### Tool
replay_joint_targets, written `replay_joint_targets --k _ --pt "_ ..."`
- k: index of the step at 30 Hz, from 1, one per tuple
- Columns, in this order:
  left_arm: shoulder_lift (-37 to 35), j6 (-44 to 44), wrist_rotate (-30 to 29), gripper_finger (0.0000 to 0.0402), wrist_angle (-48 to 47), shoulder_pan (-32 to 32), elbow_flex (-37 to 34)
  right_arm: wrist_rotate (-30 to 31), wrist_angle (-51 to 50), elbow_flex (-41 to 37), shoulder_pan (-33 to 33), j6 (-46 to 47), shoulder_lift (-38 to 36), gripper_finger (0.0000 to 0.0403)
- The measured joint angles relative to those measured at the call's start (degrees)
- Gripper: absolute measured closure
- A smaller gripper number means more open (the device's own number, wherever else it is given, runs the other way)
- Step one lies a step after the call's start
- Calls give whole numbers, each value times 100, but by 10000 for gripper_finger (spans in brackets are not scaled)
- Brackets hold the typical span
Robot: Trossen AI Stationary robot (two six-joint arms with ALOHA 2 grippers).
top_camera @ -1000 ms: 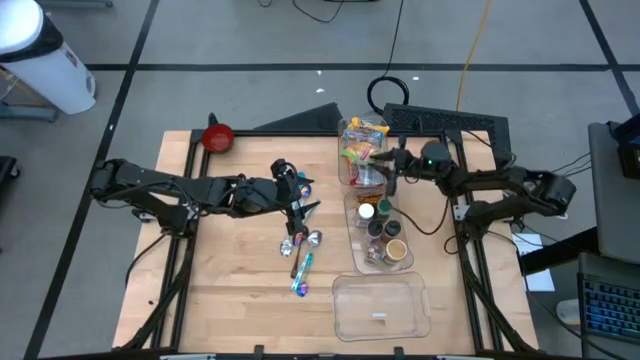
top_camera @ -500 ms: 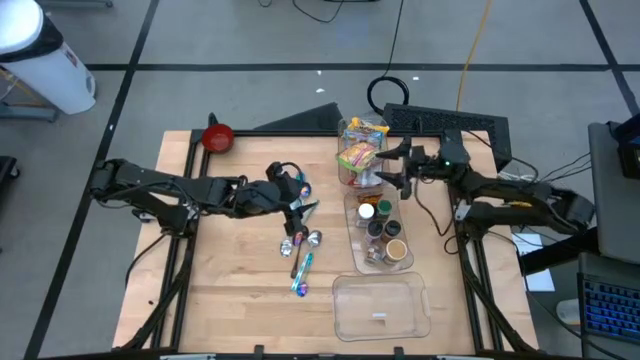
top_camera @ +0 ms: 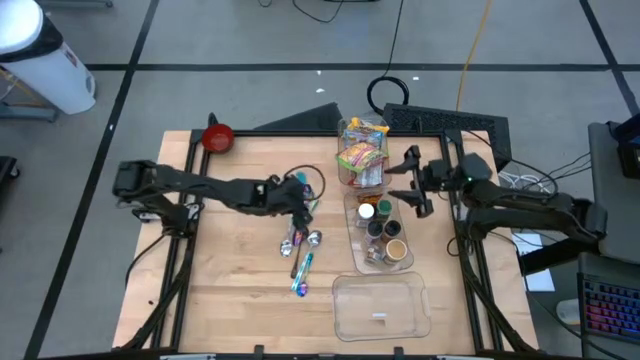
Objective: Pick & Place Food Item
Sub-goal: Put the blue spoon into the bottom transparent bin
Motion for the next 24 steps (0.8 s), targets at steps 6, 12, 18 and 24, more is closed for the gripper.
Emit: replay_joint_targets --k 6,12,18,24 --pt "853 -136 1073 124 378 369 -1 716 -214 2 283 -610 7 152" --pt "1356 -336 1397 124 552 725 1 982 -327 2 307 -814 7 152" --pt "1396 -444 1371 124 580 944 8 980 -330 2 307 -821 9 152" --pt "1396 -407 1022 124 575 950 8 969 -328 2 307 -814 9 152"
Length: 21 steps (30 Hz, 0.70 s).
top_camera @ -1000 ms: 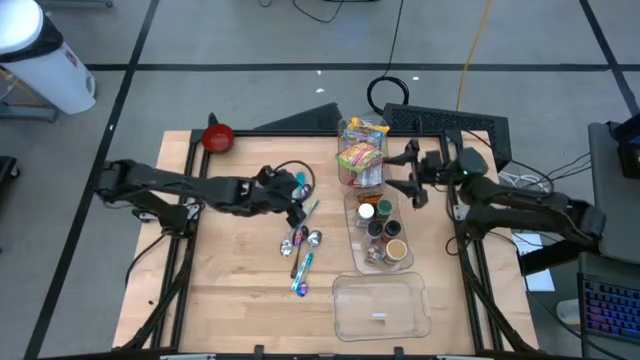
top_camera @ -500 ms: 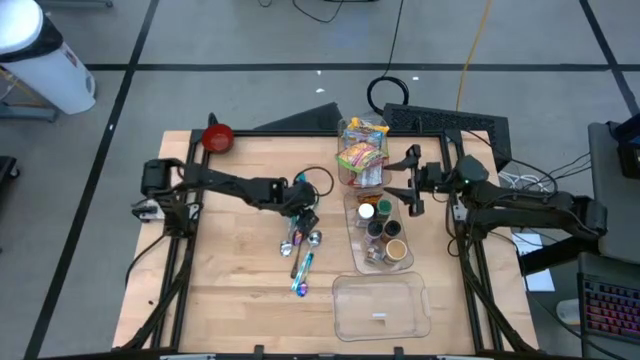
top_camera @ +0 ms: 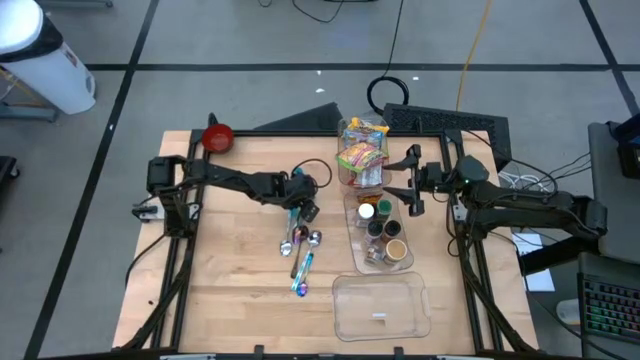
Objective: Pick & Place Food Item
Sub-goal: Put the blue spoon into the bottom transparent bin
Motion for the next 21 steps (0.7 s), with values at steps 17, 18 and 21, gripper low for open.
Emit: replay_joint_targets --k 17,18,21 --pt "-78 -144 -249 124 -263 9 0 -11 -57 0 0 3 2 152" --pt "-96 -140 -251 124 -240 11 0 -11 -60 0 0 1 2 152" --pt "-211 -35 -255 124 -227 11 2 -12 -73 0 0 -2 1 152"
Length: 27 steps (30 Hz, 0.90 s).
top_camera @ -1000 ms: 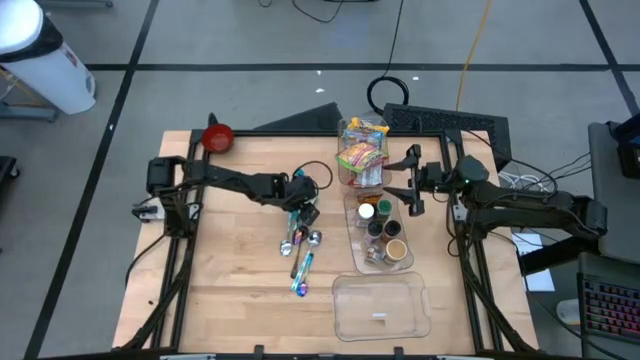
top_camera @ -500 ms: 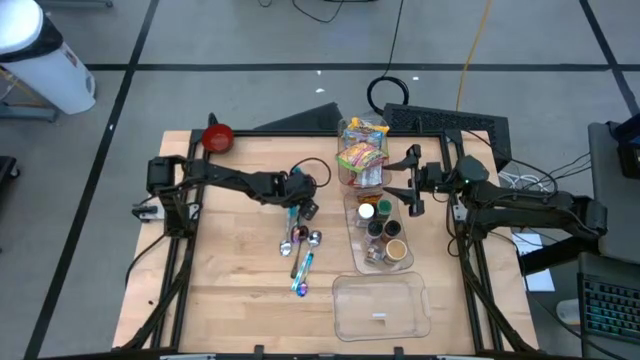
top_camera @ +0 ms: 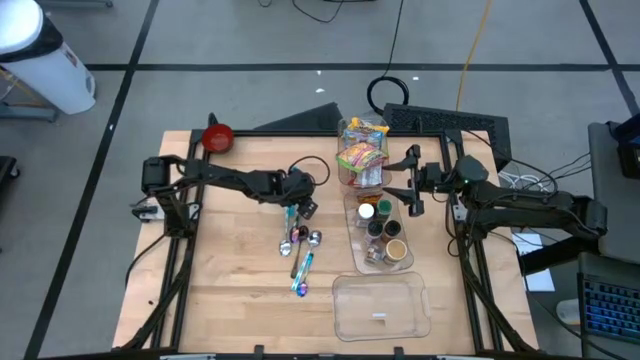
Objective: Pick & Place Food Item
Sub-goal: Put the blue spoon into the bottom transparent bin
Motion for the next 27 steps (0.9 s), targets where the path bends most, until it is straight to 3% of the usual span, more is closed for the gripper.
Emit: replay_joint_targets --k 5,10,22,27 --pt "-255 -89 -187 124 -155 4 4 1 -30 0 -2 -10 3 152" --pt "-384 -756 -710 124 -771 32 13 1 -47 -2 0 -8 5 152" --pt "346 -836 -293 125 -506 274 24 10 -22 -2 0 -10 5 152" --pt "372 -941 -254 176 -544 368 31 10 -23 -2 0 -8 5 152"
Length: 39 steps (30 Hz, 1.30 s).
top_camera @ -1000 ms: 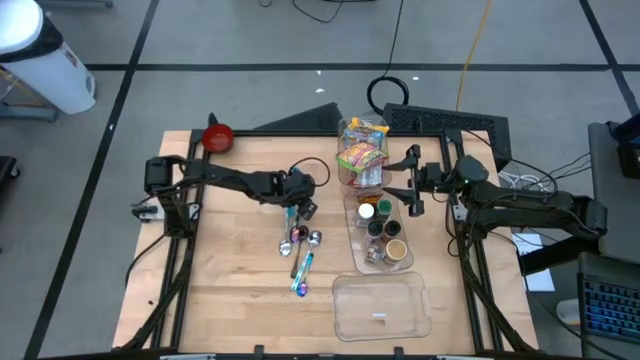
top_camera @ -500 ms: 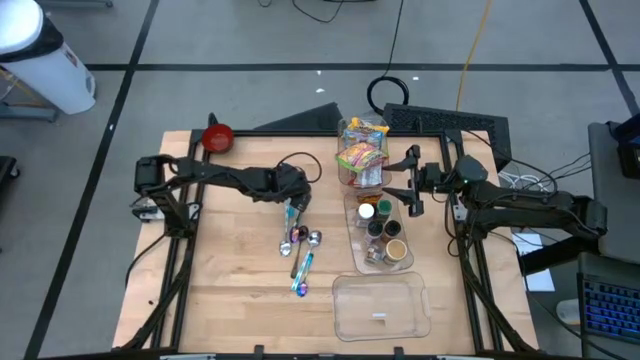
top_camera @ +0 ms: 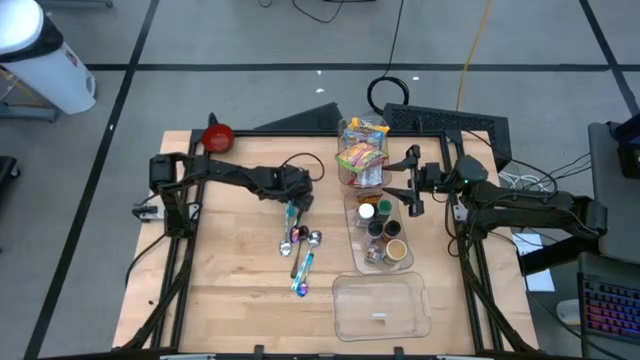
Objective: Pick & Place Food Item
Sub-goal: Put the blue spoon into the bottom transparent bin
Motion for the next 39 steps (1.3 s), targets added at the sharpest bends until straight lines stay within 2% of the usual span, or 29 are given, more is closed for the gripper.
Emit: replay_joint_targets --k 7,11,17,20,27,31,34,36,39 --pt "15 82 -102 321 -8 2 -8 -4 -3 0 -2 11 0 152" --pt "24 360 -337 383 3 -10 -13 -4 -3 0 0 11 0 152" --pt "-14 623 -436 373 131 -4 -29 -2 -3 0 -2 0 0 152" --pt "-191 829 -491 385 65 13 -50 0 -3 0 -1 -21 0 152" --pt "-1267 1357 -636 384 187 -214 -42 13 -32 0 0 -133 -2 152" --pt "-1969 1752 -759 384 387 -671 -33 9 -47 0 24 -133 -2 152" --pt "-2366 2204 -756 384 712 -1105 -33 41 -376 1 310 -267 -2 152" --pt "-2544 2475 -767 384 1056 -1416 -31 338 -556 0 697 -469 2 152" --pt "-2664 2916 -757 383 1702 -1863 -24 1381 -574 0 1441 -740 -2 152"
